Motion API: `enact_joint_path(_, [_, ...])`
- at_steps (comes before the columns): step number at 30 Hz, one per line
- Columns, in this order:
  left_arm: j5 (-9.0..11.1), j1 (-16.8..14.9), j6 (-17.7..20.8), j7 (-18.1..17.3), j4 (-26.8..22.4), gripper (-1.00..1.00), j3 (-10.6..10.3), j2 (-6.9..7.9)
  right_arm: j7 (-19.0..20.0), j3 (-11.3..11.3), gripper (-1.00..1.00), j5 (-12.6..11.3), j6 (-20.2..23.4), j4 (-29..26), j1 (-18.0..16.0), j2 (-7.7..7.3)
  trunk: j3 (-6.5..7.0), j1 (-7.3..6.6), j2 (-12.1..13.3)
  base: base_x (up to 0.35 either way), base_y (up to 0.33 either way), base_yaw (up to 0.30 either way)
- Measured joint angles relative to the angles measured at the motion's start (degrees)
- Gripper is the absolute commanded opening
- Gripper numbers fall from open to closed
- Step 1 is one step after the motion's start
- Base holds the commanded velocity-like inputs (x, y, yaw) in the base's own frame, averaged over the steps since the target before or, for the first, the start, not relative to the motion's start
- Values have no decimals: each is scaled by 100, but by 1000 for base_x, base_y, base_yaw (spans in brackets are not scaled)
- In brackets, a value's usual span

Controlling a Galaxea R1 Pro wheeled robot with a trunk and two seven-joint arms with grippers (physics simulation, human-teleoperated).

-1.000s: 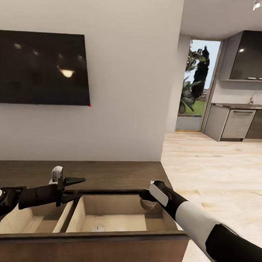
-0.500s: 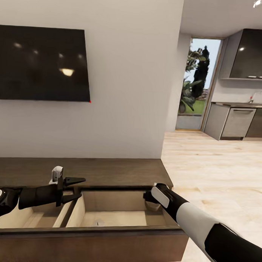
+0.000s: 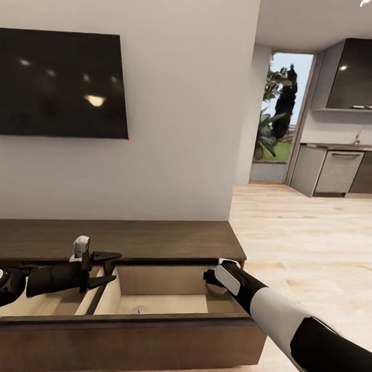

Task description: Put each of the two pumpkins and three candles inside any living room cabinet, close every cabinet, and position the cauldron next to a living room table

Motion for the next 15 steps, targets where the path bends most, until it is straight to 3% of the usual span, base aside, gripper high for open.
enact_joint_path(10, [-3, 0, 1, 0, 0, 100, 0, 0, 0, 5, -100, 0, 1, 0, 0, 0, -180, 220, -401, 0, 0, 0])
enact_joint_path(15, [1, 0, 0, 0, -1, 100, -1, 0, 2, 5, -100, 8, 0, -1, -1, 0, -246, 228, -407, 0, 0, 0])
